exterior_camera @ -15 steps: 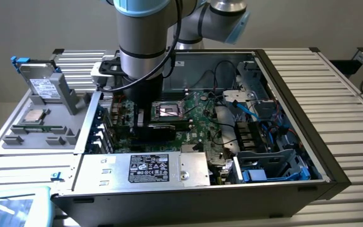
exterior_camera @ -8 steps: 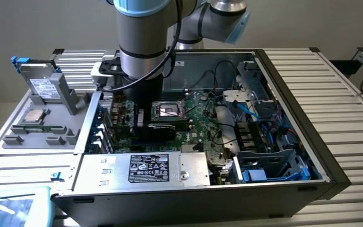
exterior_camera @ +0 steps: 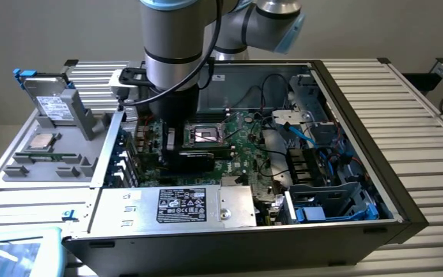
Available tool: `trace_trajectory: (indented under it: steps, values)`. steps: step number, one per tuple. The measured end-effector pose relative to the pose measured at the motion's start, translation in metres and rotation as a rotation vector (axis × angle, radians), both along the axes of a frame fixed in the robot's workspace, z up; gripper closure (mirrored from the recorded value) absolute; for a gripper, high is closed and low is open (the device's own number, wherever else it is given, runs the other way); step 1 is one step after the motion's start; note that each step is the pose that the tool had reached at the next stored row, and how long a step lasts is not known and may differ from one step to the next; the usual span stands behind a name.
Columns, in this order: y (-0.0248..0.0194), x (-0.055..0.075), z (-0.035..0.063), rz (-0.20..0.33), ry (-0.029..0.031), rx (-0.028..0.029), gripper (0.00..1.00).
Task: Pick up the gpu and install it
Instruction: 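Insert the gpu into the slot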
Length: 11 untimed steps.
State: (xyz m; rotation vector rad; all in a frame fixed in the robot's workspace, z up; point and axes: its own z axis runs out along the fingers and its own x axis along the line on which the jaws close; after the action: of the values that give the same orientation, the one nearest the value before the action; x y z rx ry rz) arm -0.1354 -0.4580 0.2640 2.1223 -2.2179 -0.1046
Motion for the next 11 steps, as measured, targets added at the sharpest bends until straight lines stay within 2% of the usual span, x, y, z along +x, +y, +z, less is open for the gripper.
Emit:
trace_trajectory:
  steps: [5, 11]
  values:
    - [0.0000, 0.0000, 0.0081, 0.000, -0.0001, 0.0001, 0.52]
    - [0.0000, 0.0000, 0.0085, 0.000, 0.0000, 0.0000, 0.52]
